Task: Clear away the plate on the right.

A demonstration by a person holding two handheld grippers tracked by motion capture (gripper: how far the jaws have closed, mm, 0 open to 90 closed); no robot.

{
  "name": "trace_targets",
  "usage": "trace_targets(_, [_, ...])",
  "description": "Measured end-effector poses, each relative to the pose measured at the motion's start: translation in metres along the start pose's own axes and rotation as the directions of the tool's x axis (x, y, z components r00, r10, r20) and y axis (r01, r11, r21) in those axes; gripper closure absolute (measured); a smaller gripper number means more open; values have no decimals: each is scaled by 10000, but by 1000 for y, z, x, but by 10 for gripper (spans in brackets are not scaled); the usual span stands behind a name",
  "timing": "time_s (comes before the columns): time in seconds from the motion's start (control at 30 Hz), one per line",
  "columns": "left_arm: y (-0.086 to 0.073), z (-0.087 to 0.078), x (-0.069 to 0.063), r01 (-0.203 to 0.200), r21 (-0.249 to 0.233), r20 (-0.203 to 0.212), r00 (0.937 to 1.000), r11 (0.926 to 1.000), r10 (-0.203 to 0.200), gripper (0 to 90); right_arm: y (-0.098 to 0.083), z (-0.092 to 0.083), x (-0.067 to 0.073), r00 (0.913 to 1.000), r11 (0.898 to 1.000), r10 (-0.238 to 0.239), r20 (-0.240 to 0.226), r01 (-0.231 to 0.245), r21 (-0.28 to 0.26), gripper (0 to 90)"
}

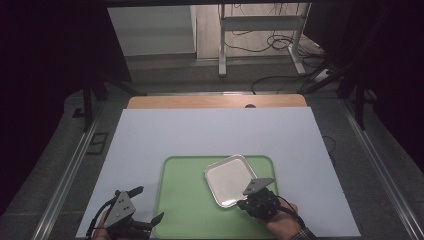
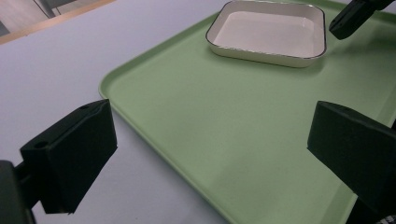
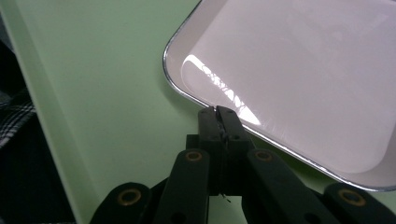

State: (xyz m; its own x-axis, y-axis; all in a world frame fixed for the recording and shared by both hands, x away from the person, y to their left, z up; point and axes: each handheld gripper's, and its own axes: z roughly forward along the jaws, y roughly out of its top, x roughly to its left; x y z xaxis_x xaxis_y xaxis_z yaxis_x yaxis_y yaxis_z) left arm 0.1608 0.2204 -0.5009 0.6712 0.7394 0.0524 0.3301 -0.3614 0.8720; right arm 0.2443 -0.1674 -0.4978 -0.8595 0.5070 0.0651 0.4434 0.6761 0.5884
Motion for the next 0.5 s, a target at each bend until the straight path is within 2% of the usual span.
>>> trace_targets(0.27, [0,0,0,-2,5,10,10000,10000,2,13,4,9,-2,10000,10000,13,90,-13,59,898])
trace_targets(0.5, [0,0,0,-3,22,19,10000,10000,3,13,12,16,0,9999,9999,-141,-87,141,-68,898])
